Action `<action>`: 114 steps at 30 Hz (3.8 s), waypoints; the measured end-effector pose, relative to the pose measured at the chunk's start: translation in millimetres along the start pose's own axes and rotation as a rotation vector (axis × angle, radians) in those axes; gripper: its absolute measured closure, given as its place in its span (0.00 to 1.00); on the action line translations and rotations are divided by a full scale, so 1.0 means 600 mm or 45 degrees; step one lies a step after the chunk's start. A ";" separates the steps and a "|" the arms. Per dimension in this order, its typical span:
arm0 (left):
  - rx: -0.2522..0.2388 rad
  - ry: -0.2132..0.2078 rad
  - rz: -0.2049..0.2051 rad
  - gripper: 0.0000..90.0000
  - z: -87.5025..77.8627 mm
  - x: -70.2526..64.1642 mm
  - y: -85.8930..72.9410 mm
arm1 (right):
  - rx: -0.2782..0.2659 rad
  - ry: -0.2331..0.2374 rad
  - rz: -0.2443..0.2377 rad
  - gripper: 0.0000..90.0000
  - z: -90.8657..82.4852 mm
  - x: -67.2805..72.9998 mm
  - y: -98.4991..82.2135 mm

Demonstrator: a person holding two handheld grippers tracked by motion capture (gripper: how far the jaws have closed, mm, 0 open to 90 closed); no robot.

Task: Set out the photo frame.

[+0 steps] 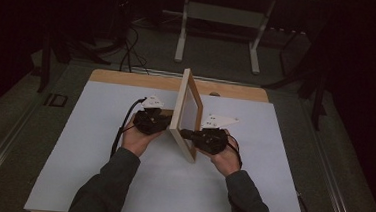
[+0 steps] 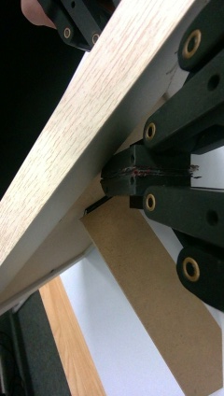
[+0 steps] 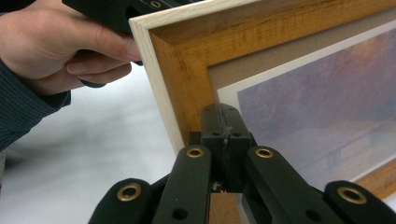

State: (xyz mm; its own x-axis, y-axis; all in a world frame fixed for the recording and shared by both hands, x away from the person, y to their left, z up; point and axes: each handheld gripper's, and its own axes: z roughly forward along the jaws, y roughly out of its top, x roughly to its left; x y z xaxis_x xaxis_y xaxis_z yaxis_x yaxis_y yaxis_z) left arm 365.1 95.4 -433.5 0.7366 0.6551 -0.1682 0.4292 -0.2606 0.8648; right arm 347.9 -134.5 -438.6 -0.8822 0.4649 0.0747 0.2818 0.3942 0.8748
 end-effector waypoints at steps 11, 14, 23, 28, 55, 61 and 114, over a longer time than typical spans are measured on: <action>0.001 0.014 -0.020 0.89 -0.008 0.009 -0.006 | 0.012 -0.021 -0.007 0.99 0.009 0.001 0.002; 0.017 0.047 -0.039 0.86 -0.012 0.013 -0.005 | 0.015 -0.025 0.001 0.97 0.008 -0.001 -0.001; 0.016 0.064 -0.112 0.71 -0.036 0.027 0.001 | 0.030 -0.097 0.050 0.84 -0.001 -0.019 -0.013; -0.003 0.092 -0.147 0.66 -0.052 0.032 0.005 | 0.047 -0.127 0.100 0.79 -0.008 -0.034 -0.028; -0.060 0.084 -0.274 0.47 -0.068 -0.002 0.042 | 0.054 -0.243 0.162 0.65 -0.017 -0.051 -0.051; -0.059 0.114 -0.271 0.42 -0.062 -0.012 0.046 | 0.060 -0.235 0.143 0.65 -0.018 -0.050 -0.053; 0.113 0.152 -0.196 0.60 -0.025 -0.064 0.025 | 0.036 -0.258 0.166 0.61 -0.039 -0.061 -0.057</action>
State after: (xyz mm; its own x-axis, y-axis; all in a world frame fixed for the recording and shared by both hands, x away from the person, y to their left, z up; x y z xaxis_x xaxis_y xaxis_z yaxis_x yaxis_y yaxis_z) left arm 335.3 76.8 -406.8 0.5940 0.7699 -0.2333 0.5803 -0.2092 0.7871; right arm 362.0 -183.5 -460.3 -0.7448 0.6616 0.0864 0.4015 0.3409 0.8501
